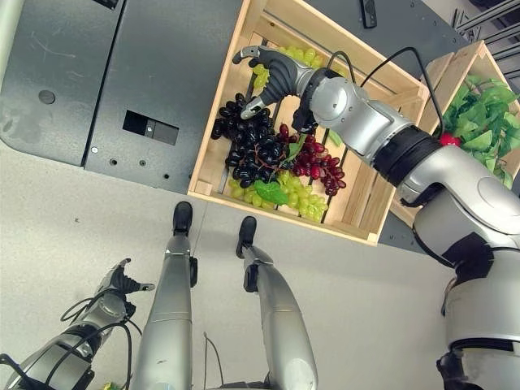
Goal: Pick up the fruits from the basket on one side to the basket on the other side
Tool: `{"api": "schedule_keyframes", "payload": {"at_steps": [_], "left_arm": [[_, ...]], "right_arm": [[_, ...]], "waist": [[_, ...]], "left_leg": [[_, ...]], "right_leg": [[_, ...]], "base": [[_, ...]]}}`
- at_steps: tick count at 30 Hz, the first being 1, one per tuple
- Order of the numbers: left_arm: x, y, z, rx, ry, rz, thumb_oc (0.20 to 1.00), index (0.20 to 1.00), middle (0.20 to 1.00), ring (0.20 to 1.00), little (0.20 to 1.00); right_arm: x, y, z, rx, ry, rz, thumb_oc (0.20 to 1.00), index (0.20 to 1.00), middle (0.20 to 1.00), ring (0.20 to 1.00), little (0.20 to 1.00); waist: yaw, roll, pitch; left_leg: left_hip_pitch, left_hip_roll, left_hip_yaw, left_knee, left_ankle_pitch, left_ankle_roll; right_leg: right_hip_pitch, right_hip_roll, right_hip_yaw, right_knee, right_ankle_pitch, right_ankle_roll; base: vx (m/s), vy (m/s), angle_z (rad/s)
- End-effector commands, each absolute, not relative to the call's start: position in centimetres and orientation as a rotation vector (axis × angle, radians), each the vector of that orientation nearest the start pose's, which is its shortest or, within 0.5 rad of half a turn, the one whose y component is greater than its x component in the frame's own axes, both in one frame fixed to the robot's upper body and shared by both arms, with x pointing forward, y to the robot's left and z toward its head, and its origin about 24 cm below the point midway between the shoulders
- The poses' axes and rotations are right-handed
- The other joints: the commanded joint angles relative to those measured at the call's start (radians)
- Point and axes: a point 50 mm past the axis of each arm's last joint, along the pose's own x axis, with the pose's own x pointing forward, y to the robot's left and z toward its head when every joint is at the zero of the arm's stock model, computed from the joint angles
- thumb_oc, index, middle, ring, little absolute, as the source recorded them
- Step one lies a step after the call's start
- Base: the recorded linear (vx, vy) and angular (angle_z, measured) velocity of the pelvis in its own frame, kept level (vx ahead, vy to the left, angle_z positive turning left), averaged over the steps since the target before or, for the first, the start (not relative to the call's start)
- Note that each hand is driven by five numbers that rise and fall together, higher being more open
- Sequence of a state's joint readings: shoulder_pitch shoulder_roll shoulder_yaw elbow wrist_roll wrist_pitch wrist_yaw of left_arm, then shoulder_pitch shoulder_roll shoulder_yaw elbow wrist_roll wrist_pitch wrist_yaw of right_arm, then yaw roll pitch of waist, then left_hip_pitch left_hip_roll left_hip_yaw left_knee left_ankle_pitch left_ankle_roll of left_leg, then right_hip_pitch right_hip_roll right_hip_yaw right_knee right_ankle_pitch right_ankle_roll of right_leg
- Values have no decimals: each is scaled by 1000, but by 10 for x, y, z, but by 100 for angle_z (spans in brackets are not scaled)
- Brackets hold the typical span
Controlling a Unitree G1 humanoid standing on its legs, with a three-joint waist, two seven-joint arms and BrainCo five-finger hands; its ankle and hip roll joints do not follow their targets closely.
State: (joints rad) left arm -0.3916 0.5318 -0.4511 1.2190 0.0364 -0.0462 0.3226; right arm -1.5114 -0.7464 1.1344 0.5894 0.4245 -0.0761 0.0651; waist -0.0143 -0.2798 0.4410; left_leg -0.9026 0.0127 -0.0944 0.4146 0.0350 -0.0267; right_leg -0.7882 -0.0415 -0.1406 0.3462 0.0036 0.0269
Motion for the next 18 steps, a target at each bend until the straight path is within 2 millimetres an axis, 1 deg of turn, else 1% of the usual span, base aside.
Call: {"api": "schedule_keyframes", "payload": {"at_steps": [1,2,5,6,7,8,9,10,11,12,13,14,15,16,17,18], "left_arm": [[230,317,-64,919,733,244,1000,1000,1000,1000,1000],[230,317,-64,920,733,244,1000,1000,1000,1000,1000],[231,315,-64,911,734,246,1000,1000,1000,1000,1000],[232,315,-64,908,735,249,1000,1000,1000,1000,1000],[232,315,-64,908,735,249,1000,1000,1000,1000,1000],[231,318,-64,912,741,258,1000,1000,1000,1000,1000],[230,317,-64,913,742,259,1000,1000,1000,1000,1000],[230,317,-64,913,742,259,1000,1000,1000,1000,1000],[228,317,-66,915,743,258,1000,1000,1000,1000,1000],[226,317,-67,923,743,252,1000,1000,1000,1000,1000],[224,315,-68,935,737,235,1000,1000,1000,1000,1000],[223,319,-65,981,724,209,1000,1000,1000,1000,1000],[223,322,-64,999,721,198,1000,1000,1000,1000,1000],[223,325,-61,1017,717,196,1000,1000,1000,1000,1000],[223,325,-61,1016,716,197,1000,1000,1000,1000,1000],[223,332,-57,1039,717,202,1000,1000,1000,1000,1000]], "right_arm": [[379,-126,336,-909,-514,418,1000,1000,1000,1000,1000],[379,-126,336,-909,-514,418,1000,1000,1000,1000,1000],[386,-139,325,-769,-467,375,1000,1000,1000,1000,1000],[390,-140,315,-766,-439,365,1000,1000,1000,1000,1000],[390,-140,315,-766,-439,365,1000,1000,1000,1000,1000],[384,-132,322,-966,-505,342,1000,1000,1000,1000,1000],[376,-125,329,-1092,-580,331,1000,1000,1000,1000,1000],[376,-125,329,-1092,-580,331,1000,1000,1000,1000,1000],[364,-116,332,-1253,-668,354,1000,1000,1000,1000,1000],[352,-107,330,-1402,-744,398,1000,1000,1000,1000,1000],[343,-105,330,-1534,-815,399,1000,1000,1000,1000,1000],[333,-100,325,-1788,-900,446,1000,1000,1000,1000,1000],[330,-96,323,-1916,-936,465,1000,1000,1000,1000,1000],[327,-94,320,-2030,-946,505,1000,1000,1000,1000,1000],[327,-94,320,-2031,-947,505,1000,1000,1000,1000,1000],[327,-97,318,-2079,-952,500,1000,1000,1000,1000,1000]], "waist": [[30,-45,79],[30,-45,79],[33,-46,79],[34,-50,79],[34,-50,79],[27,-57,79],[22,-57,79],[23,-57,79],[17,-57,79],[15,-55,79],[15,-51,79],[24,-42,79],[29,-41,79],[32,-40,79],[31,-39,79],[38,-53,79]], "left_leg": [[46,-43,5,30,-39,7],[46,-43,5,30,-39,7],[44,-43,3,33,-39,8],[42,-41,4,32,-38,8],[42,-41,4,32,-38,8],[41,-40,5,31,-38,8],[40,-39,5,32,-40,9],[40,-39,5,32,-40,9],[40,-39,6,34,-43,9],[41,-40,7,38,-46,10],[42,-40,6,41,-51,11],[44,-41,4,44,-55,11],[46,-40,3,43,-57,10],[48,-40,0,44,-59,9],[47,-40,0,44,-59,9],[48,-40,-2,44,-60,9]], "right_leg": [[12,-14,1,-37,121,58],[12,-14,1,-37,121,58],[13,-14,-1,-36,121,57],[10,-13,-2,-37,122,58],[10,-13,-2,-37,122,58],[11,-12,-3,-39,121,58],[11,-12,-3,-38,121,59],[11,-12,-3,-38,121,59],[11,-12,-1,-38,119,60],[11,-12,0,-36,117,61],[12,-13,0,-32,113,62],[14,-15,0,-27,109,63],[15,-16,0,-27,108,64],[16,-17,-1,-25,106,65],[15,-17,-1,-25,105,65],[15,-17,-2,-24,103,66]], "base": [[0,0,0],[0,0,0],[0,0,0],[0,0,0],[0,0,0],[0,0,0],[2,0,-4],[7,1,-4],[0,0,0],[0,0,0],[0,0,0],[0,0,0],[21,-9,-4],[0,0,0],[0,0,0],[13,4,11]]}}
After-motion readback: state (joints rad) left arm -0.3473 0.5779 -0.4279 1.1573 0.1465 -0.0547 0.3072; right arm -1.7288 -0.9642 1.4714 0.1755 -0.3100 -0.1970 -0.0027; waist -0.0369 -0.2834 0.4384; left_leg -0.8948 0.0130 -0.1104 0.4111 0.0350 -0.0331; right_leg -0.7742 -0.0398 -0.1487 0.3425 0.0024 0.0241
